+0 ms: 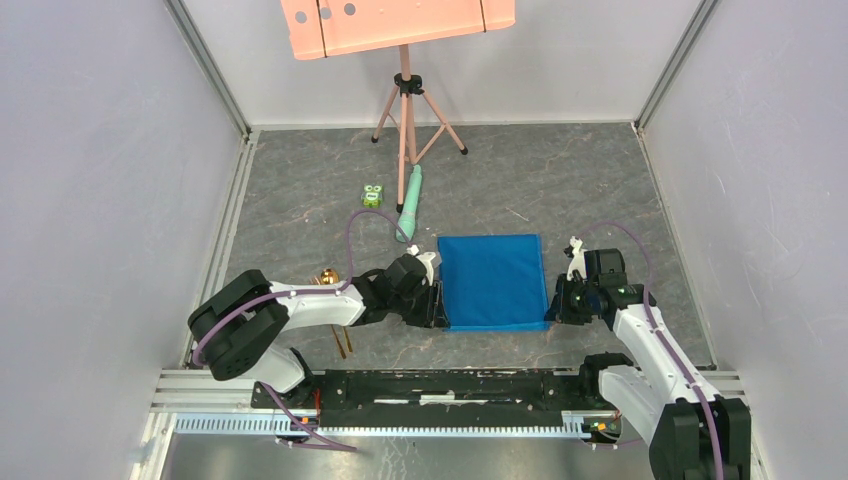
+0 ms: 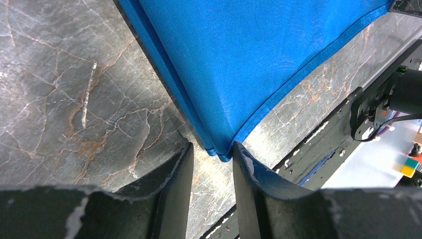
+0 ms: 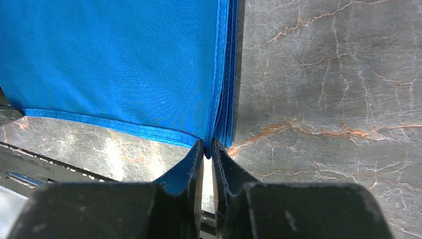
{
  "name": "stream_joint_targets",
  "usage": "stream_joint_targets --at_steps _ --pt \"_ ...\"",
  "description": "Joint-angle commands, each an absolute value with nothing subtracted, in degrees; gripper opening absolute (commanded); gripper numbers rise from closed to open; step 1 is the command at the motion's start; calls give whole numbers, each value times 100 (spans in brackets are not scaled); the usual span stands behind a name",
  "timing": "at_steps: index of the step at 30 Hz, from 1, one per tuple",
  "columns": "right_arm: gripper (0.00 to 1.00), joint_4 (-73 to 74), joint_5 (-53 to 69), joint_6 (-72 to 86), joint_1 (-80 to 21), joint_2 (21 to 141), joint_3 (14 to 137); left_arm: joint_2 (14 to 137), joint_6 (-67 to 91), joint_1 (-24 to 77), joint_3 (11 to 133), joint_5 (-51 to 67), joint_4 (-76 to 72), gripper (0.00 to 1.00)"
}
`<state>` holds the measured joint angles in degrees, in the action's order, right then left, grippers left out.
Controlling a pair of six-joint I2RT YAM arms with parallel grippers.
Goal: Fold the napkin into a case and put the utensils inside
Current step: Pick up the top corner of the square-folded napkin from the center of the board.
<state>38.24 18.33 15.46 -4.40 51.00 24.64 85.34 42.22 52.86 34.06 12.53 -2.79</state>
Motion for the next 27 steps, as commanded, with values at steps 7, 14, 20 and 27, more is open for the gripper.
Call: stream_joint_targets --at_steps 7,14,20,27 --pt "23 3747 1968 1478 -475 5079 2639 8464 4318 5308 3328 1152 -151 43" --pt "28 3783 1969 1493 -494 5061 2689 8456 4324 5309 3316 1148 -156 43" --pt "29 3856 1989 1527 -518 5004 2751 8449 4324 5310 3320 1149 -150 43" --pt "29 3872 2045 1574 -570 4967 2726 8473 4324 5306 3327 1158 -172 43"
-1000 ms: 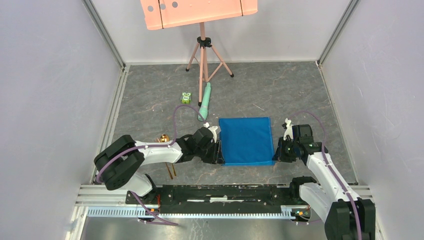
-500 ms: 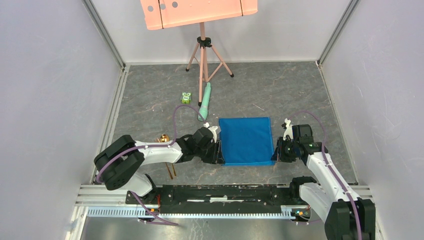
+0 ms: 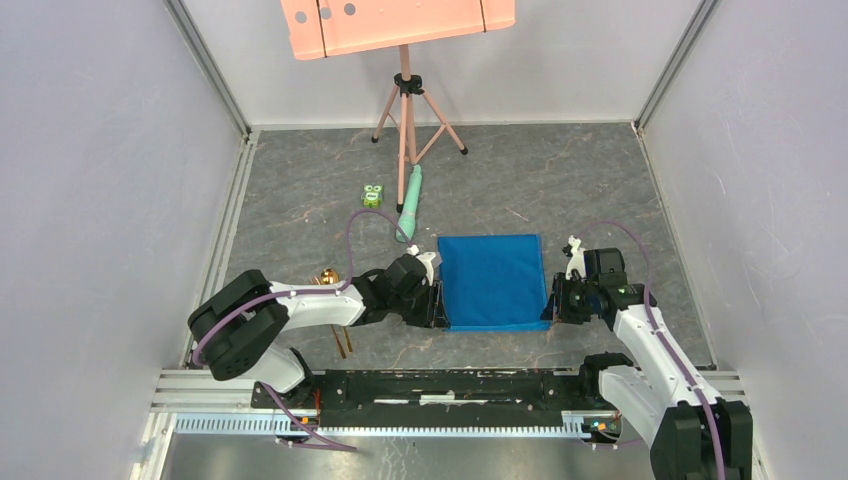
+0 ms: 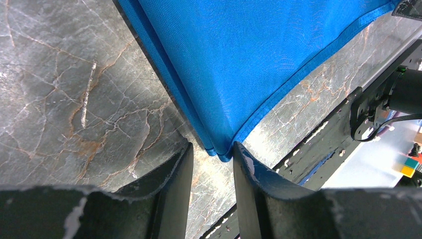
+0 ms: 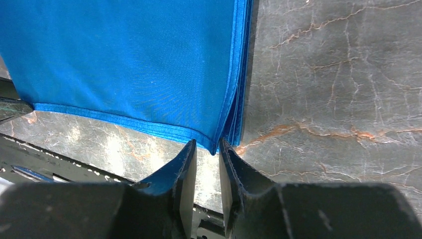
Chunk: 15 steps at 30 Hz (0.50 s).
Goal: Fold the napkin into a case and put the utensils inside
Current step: Pick up the top corner of the square-folded napkin from the center of the board.
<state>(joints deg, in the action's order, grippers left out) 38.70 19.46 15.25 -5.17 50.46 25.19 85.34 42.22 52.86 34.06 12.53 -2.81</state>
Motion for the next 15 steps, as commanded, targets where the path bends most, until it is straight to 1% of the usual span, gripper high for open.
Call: stream_joint_targets --at_steps 1,9,12,15 --pt "29 3865 2051 1585 -573 4988 2708 8482 4324 5307 3331 1160 -176 43" --pt "27 3491 2077 1739 -587 5078 2404 8477 4315 5305 3335 1169 -168 43" --pt "23 3427 2003 1762 -594 5069 2377 8430 4316 5307 3327 1144 -128 43" --pt "16 3403 1961 1709 -597 5132 2367 8411 4307 5306 3335 1143 -99 44"
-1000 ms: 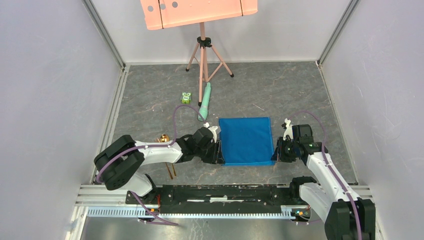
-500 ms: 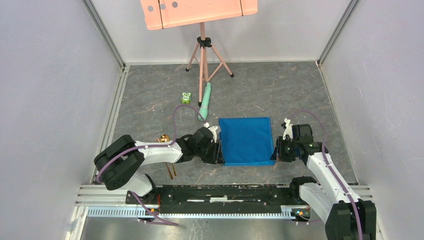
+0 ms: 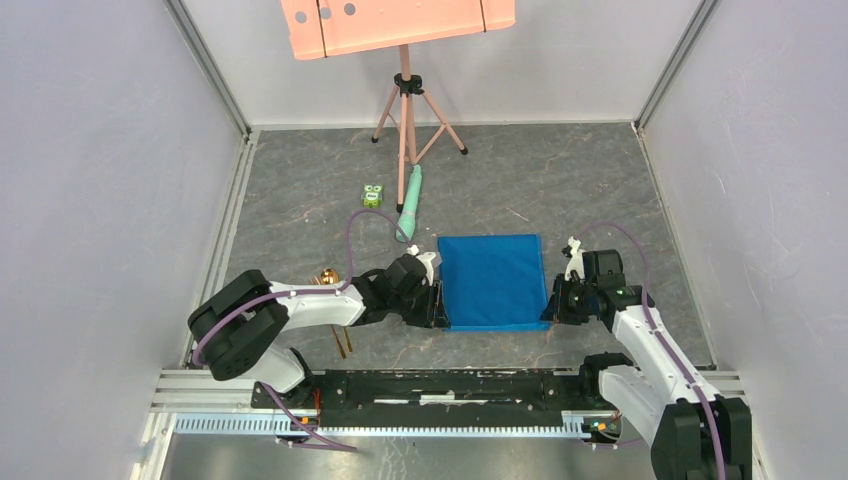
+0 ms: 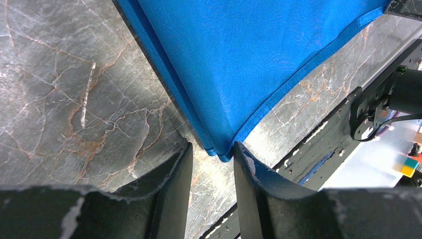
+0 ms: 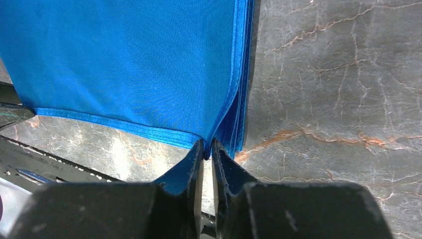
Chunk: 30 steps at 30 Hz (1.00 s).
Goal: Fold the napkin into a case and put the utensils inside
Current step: Pick up the top corner of the square-folded napkin from the center of the board, then fold the top corner of the square-folded napkin at the center of the board.
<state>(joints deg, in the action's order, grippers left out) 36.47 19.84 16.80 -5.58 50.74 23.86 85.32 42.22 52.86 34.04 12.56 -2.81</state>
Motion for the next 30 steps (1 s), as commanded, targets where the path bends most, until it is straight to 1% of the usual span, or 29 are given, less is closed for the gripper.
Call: stream_joint_targets --at_steps 1,4,5,10,13,16,22,25,27,30 --pt "13 3388 1961 1697 -597 5159 2361 8403 4307 5307 3339 1142 -89 44" --pt "1 3384 1937 1614 -602 5215 2414 8340 4315 5308 3317 1122 -43 44" --pt "0 3376 1944 1565 -605 5232 2462 8312 4315 5309 3326 1100 -29 45" --pt "1 3180 2249 1374 -864 5472 2811 8269 4324 5308 3347 1054 -28 47" --pt "1 2847 2333 1534 -1270 5734 3054 8484 4337 5308 3349 1127 -56 40" --pt "1 2303 2324 1928 -1826 6157 3339 8608 4366 5311 3314 1132 -119 37" --pt "0 600 2343 2742 -2602 7462 3883 8654 4394 5307 3264 1026 -135 30" --pt "0 -245 2258 3122 -2731 8182 4275 8678 4395 5304 3234 991 -136 28" --pt "0 -592 2276 3283 -2774 8718 4618 8692 4391 5309 3219 967 -132 26" --pt "0 -727 2358 3383 -2840 9370 5119 8711 4377 5308 3204 950 -118 24"
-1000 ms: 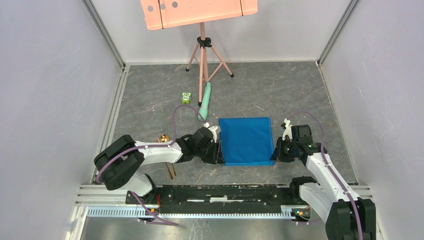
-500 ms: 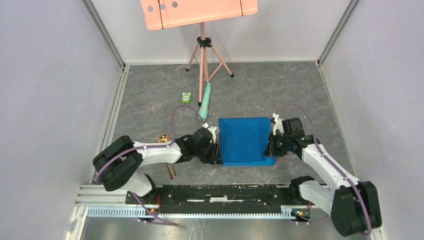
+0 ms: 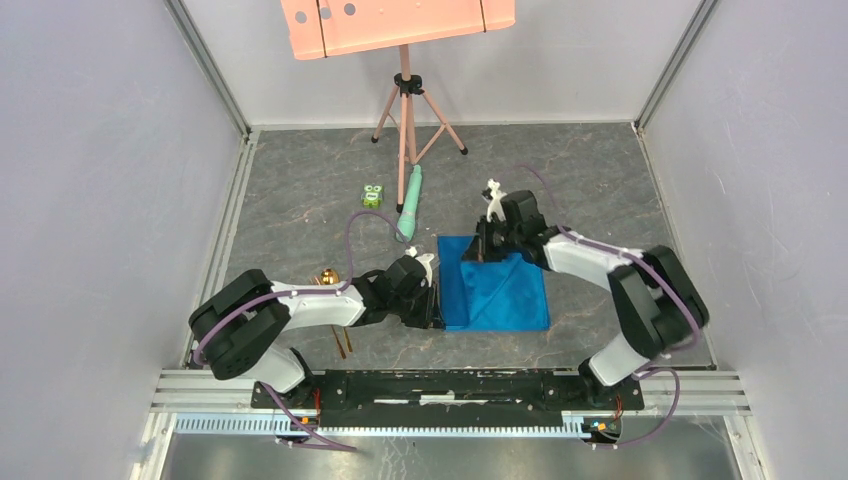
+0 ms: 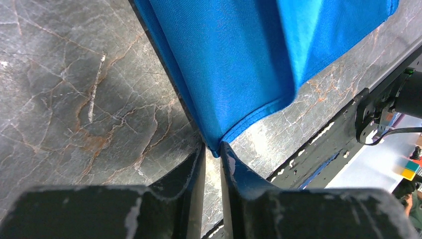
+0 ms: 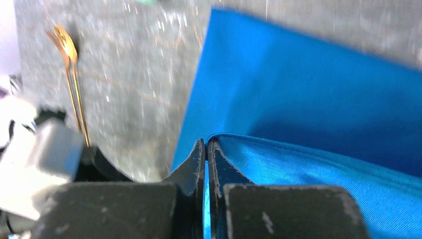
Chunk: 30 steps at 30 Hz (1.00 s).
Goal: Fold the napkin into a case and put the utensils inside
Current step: Fold the top corner of the square-folded napkin at the center of the board.
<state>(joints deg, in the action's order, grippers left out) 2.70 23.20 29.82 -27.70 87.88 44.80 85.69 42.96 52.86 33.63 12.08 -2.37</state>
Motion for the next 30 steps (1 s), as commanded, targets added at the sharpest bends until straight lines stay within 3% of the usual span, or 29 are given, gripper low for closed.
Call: stream_joint_targets --at_steps 1,22,30 --pt "1 -803 2364 3446 -2850 9530 5209 8702 4385 5304 3183 931 -120 24" --pt "1 -1125 2259 3539 -2864 10745 5965 8615 4377 5324 3046 909 -172 15" --pt "1 -1146 2364 3479 -2863 10871 6020 8133 4309 5316 2996 852 -31 31"
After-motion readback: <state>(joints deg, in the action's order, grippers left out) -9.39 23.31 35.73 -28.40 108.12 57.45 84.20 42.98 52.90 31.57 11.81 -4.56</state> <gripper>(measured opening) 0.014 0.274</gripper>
